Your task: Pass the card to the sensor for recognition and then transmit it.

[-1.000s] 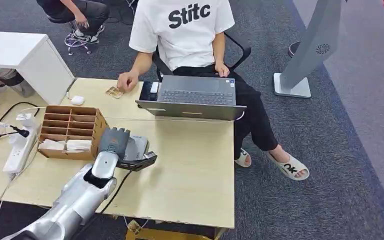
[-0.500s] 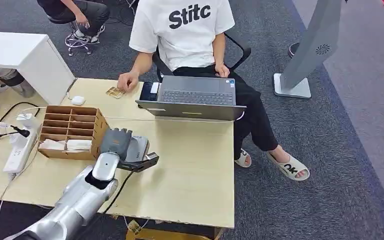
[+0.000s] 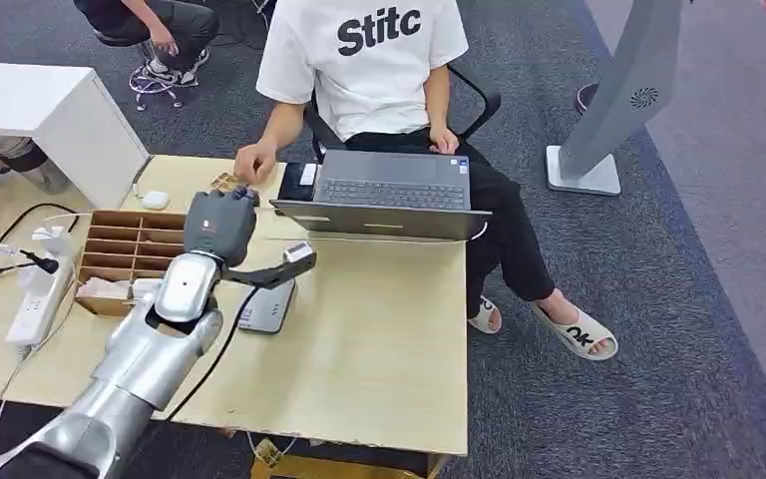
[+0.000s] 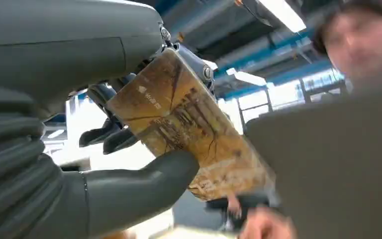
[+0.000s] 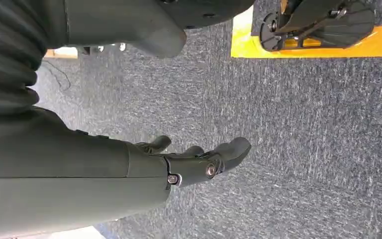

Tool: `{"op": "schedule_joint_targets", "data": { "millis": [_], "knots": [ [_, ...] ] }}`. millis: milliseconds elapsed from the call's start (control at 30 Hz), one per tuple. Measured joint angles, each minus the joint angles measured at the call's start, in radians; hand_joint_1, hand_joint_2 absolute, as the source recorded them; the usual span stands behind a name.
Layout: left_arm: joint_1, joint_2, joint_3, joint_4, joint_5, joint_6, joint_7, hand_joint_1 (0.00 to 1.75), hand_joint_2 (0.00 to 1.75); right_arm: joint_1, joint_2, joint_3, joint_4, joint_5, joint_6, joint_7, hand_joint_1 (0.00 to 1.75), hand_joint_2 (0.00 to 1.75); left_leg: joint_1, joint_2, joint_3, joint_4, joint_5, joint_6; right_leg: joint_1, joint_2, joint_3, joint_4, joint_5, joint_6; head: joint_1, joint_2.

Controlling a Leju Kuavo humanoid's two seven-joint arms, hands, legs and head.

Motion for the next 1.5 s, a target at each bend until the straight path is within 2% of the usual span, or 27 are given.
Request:
{"op": "schedule_joint_targets", "data": {
  "millis": [167, 367, 567, 800, 833, 1033, 1167, 1267, 1367, 1500],
  "knots": [
    [-0.123, 0.041, 0.040, -0.069, -0.011, -0.040, 0.000, 1.75, 1.75, 0.000, 0.000, 0.010, 0.000, 0.009, -0.002, 0.007, 0.00, 1.75, 0.000, 0.000, 0.000, 0.000, 0.000, -0.001, 0.000, 0.000, 0.000, 0.001, 0.000, 0.000, 0.000, 0.000],
    [-0.229, 0.092, 0.054, -0.076, -0.066, -0.062, 0.019, 1.75, 1.75, -0.001, 0.000, 0.020, 0.000, 0.018, 0.000, 0.011, 0.00, 1.75, 0.000, 0.000, 0.000, 0.000, 0.000, -0.001, 0.000, 0.000, 0.000, 0.001, 0.000, 0.000, 0.000, 0.000],
    [-0.253, 0.109, 0.055, -0.073, -0.072, -0.058, 0.033, 1.75, 1.75, -0.001, 0.000, 0.028, 0.000, 0.019, 0.000, 0.013, 0.00, 1.75, 0.000, 0.000, 0.000, 0.000, 0.000, -0.001, 0.000, 0.000, 0.000, 0.001, 0.000, 0.000, 0.000, 0.000],
    [-0.252, 0.109, 0.055, -0.067, -0.072, -0.013, 0.033, 1.75, 1.75, -0.001, 0.000, 0.033, 0.000, 0.019, 0.001, 0.014, 0.00, 1.75, 0.000, 0.000, 0.000, 0.000, 0.000, -0.001, 0.000, 0.000, 0.000, 0.001, 0.000, 0.000, 0.000, 0.000],
    [-0.251, 0.109, 0.055, -0.067, -0.072, -0.006, 0.033, 0.00, 1.75, -0.001, 0.000, 0.034, 0.000, 0.019, 0.001, 0.014, 0.00, 1.75, 0.000, 0.000, 0.000, 0.000, 0.000, -0.001, 0.000, 0.000, 0.000, 0.001, 0.000, 0.000, 0.000, 0.000],
    [-0.235, 0.108, 0.055, -0.069, -0.087, 0.070, 0.033, 0.00, 1.75, -0.001, 0.000, 0.037, 0.000, 0.020, 0.001, 0.014, 0.00, 1.75, 0.000, 0.000, 0.000, 0.000, 0.000, -0.001, 0.000, 0.000, 0.000, 0.001, 0.000, 0.000, 0.000, 0.000],
    [-0.204, 0.103, 0.058, -0.075, -0.067, 0.066, 0.024, 0.00, 1.75, -0.001, 0.000, 0.038, 0.000, 0.017, -0.001, 0.014, 0.00, 1.75, 0.000, 0.000, -0.001, 0.000, 0.000, -0.001, 0.000, 0.000, 0.000, 0.001, 0.000, 0.000, 0.000, 0.000],
    [-0.165, 0.095, 0.067, -0.105, 0.029, 0.031, -0.020, 0.00, 1.75, -0.001, 0.000, 0.037, 0.000, 0.004, -0.003, 0.012, 0.00, 1.75, 0.000, 0.000, -0.001, 0.000, 0.000, -0.001, 0.000, 0.001, -0.001, 0.000, 0.000, 0.000, 0.000, 0.000],
    [-0.109, 0.094, 0.072, -0.152, 0.062, -0.008, -0.025, 0.00, 1.75, -0.001, 0.001, 0.037, 0.000, -0.005, -0.004, 0.011, 0.00, 1.75, 0.000, 0.001, -0.001, 0.000, 0.000, -0.001, 0.000, 0.001, -0.001, 0.000, 0.000, 0.000, 0.000, 0.000],
    [0.013, 0.125, 0.074, -0.257, 0.152, -0.133, -0.040, 0.00, 1.75, 0.001, 0.003, 0.033, 0.000, -0.034, -0.004, 0.009, 0.00, 1.75, 0.000, 0.002, -0.001, 0.000, 0.000, 0.000, 0.000, 0.003, -0.001, 0.000, 0.000, 0.000, 0.000, 0.000]
  ]
}}
